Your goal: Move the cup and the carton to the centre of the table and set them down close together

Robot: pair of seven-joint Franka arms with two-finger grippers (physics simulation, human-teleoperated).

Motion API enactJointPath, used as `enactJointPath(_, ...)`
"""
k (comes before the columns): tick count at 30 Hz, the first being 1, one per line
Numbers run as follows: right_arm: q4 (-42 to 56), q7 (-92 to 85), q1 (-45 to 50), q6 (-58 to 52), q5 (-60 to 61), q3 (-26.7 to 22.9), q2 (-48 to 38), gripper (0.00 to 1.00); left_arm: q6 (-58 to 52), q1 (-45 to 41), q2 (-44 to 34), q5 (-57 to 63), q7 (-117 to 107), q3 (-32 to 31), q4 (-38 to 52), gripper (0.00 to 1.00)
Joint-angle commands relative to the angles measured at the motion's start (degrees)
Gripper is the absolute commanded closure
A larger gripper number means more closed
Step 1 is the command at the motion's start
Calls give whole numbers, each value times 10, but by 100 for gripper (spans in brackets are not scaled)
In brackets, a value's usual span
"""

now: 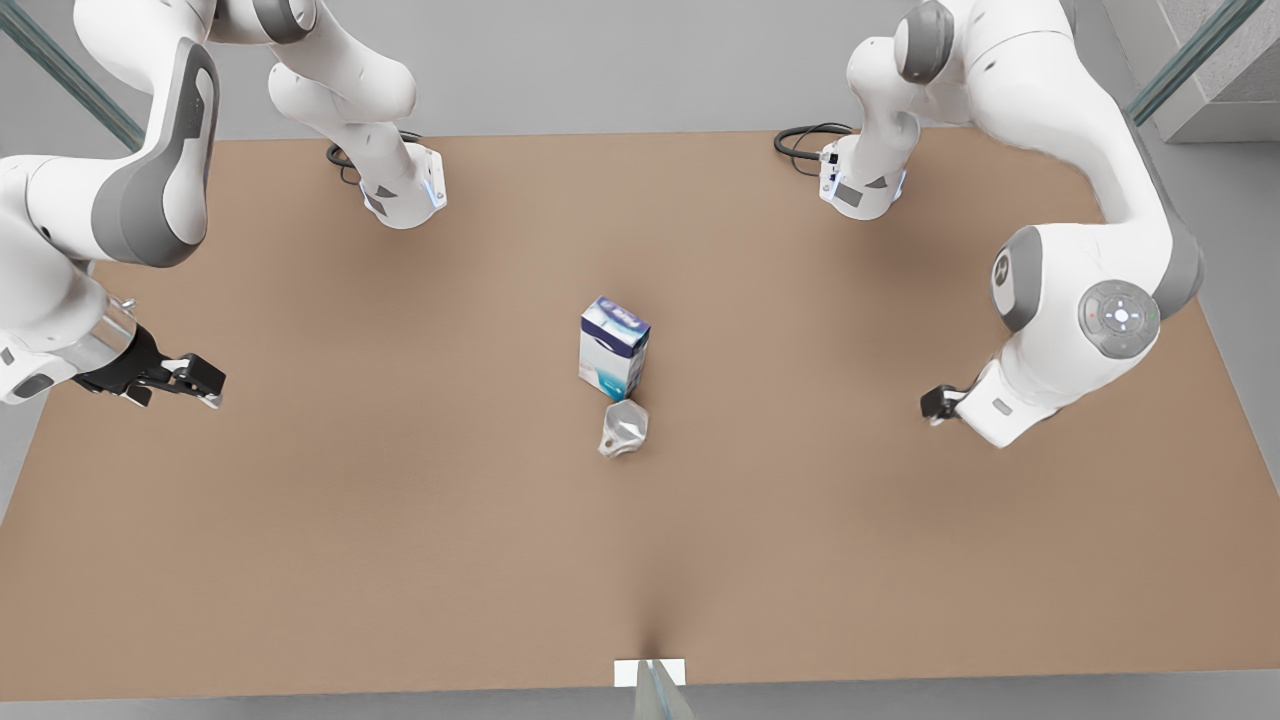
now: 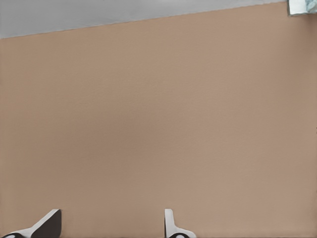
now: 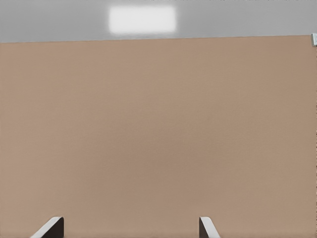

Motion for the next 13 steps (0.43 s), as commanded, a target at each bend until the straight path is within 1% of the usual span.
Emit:
enactJointPath(1,0,0,0,0,0,0,0,0,0,11,-7,12,0,-8,-1,0)
enactJointPath(2,0,0,1,0,0,1,0,0,-4,89,-29,78,-1,-117,-4,0)
enactJointPath(3,0,0,1,1,0,0,2,0,-6,145,-38,107,-3,-188,-5,0)
enactJointPath(5,0,0,1,1,0,1,0,0,-11,199,-50,125,-4,-252,-11,0)
enactJointPath(6,0,0,1,1,0,1,2,0,-10,223,-67,127,-3,-275,-33,0)
enactJointPath(13,1,-1,-1,1,-1,0,2,0,-20,220,-57,127,-16,-276,-30,0)
